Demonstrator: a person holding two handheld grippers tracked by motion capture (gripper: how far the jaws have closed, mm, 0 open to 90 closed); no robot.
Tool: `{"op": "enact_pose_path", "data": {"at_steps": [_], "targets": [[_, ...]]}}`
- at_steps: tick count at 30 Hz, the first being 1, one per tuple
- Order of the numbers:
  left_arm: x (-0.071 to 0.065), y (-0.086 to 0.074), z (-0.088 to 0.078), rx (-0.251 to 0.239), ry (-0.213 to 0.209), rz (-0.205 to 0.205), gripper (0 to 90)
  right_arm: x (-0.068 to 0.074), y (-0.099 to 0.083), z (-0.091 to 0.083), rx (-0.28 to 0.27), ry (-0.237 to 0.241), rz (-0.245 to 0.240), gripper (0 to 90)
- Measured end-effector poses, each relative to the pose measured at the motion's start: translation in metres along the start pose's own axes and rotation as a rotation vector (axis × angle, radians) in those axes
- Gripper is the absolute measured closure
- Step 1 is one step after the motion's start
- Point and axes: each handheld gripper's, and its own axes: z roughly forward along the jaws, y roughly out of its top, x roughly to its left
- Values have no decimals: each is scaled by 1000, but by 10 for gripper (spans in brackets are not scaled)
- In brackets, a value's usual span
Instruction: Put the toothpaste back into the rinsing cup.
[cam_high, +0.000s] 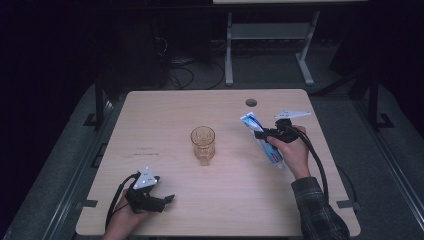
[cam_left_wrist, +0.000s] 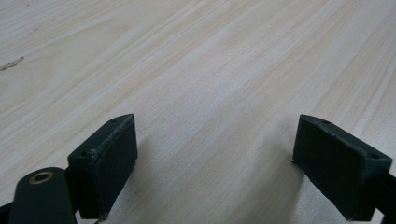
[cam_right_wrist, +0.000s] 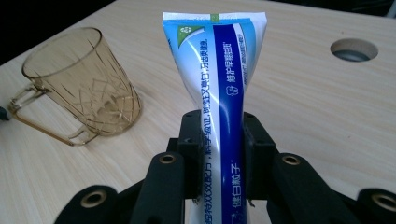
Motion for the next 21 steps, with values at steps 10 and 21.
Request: {"op": "enact_pose_path", "data": {"at_steps": [10,21], "targets": [[0,0,0,0,0,0,132,3,4,-9,-58,25,-2,731],[0,0,0,0,0,0,132,9,10,-16,-128,72,-9,731]]}}
